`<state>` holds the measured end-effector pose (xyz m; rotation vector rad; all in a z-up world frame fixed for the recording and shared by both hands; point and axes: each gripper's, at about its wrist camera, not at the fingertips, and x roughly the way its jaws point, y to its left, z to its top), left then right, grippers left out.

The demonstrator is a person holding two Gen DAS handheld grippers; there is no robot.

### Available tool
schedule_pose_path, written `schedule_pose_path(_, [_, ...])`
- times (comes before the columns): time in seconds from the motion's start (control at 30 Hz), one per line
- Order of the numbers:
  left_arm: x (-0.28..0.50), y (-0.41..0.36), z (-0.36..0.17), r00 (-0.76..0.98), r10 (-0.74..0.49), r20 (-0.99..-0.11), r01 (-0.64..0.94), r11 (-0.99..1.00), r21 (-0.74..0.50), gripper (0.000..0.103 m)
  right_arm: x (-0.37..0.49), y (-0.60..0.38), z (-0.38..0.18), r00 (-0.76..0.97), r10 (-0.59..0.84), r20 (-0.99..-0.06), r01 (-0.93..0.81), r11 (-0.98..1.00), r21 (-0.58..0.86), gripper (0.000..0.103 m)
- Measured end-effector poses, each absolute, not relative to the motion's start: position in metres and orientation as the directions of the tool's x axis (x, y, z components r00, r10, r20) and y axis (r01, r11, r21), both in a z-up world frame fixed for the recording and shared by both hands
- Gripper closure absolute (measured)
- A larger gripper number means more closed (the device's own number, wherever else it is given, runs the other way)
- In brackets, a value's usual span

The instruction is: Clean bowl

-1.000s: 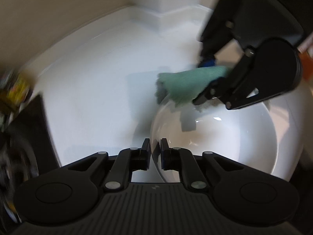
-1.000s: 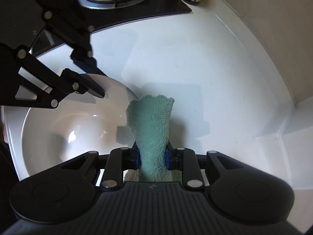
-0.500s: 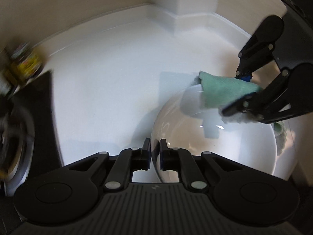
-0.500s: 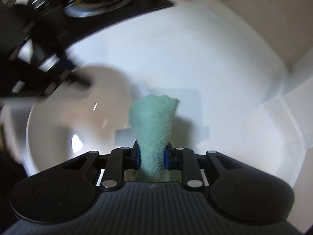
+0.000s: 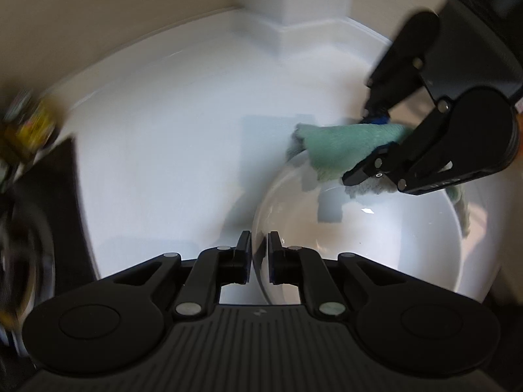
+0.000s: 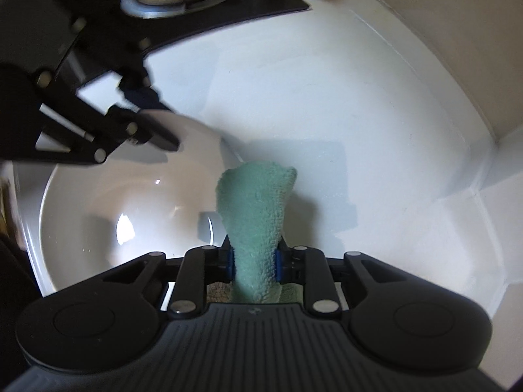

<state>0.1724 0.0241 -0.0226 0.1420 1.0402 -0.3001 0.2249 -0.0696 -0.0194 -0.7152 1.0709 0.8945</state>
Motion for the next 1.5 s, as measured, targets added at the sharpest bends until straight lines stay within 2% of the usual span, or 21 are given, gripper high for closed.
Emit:
schedule_pose_path(0.1, [0.153, 0.032, -0.021, 0.491, -0.181, -0.852, 0.216, 0.973, -0.082, 0.093, 0.225, -0.078, -0.020, 0.225, 0.291, -0.930, -0.854, 0.518, -0.045, 0.086])
schedule_pose_path(0.27, [0.143, 0.030, -0.023, 0.498, -0.161, -0.852, 0.191, 0.979, -0.073, 0.092, 0.223, -0.088, -0.018, 0.255, 0.304, -0.918, -0.813, 0.581, -0.033, 0.086])
schedule_pose_path(0.4, [0.155, 0.024, -0.025, 0.497, -0.134, -0.858, 0.262, 0.965, 0.001, 0.097, 0.215, -0.091, -0.016, 0.240, 0.294, -0.925, -0.827, 0.561, -0.037, 0.086])
schedule_pose_path(0.53, [0.170, 0.017, -0.026, 0.484, -0.150, -0.862, 0.399, 0.915, 0.065, 0.095, 0.213, -0.086, -0.018, 0.187, 0.255, -0.949, -0.869, 0.494, -0.038, 0.084])
schedule_pose_path(0.7, [0.189, 0.007, -0.028, 0.477, -0.132, -0.869, 0.498, 0.855, 0.143, 0.093, 0.219, -0.074, -0.020, 0.257, 0.202, -0.945, -0.861, 0.491, -0.129, 0.083])
schedule_pose_path(0.8, [0.194, 0.012, -0.028, 0.475, -0.141, -0.869, 0.471, 0.875, 0.115, 0.093, 0.225, -0.072, -0.021, 0.279, 0.203, -0.939, -0.844, 0.518, -0.139, 0.084])
schedule_pose_path(1.1, [0.151, 0.026, -0.025, 0.490, -0.116, -0.864, 0.197, 0.980, -0.020, 0.091, 0.227, -0.089, -0.020, 0.284, 0.263, -0.922, -0.772, 0.633, -0.058, 0.086])
schedule_pose_path(1.2, [0.148, 0.026, -0.027, 0.500, -0.114, -0.858, 0.184, 0.983, -0.024, 0.091, 0.223, -0.091, -0.019, 0.294, 0.261, -0.919, -0.765, 0.641, -0.063, 0.086])
schedule_pose_path(1.33, [0.156, 0.025, -0.027, 0.499, -0.105, -0.860, 0.276, 0.960, 0.042, 0.095, 0.216, -0.092, -0.018, 0.256, 0.255, -0.933, -0.808, 0.587, -0.061, 0.085])
schedule_pose_path(1.5, [0.167, 0.015, -0.027, 0.468, -0.137, -0.873, 0.496, 0.858, 0.131, 0.091, 0.219, -0.085, -0.015, 0.203, 0.215, -0.955, -0.872, 0.483, -0.076, 0.083])
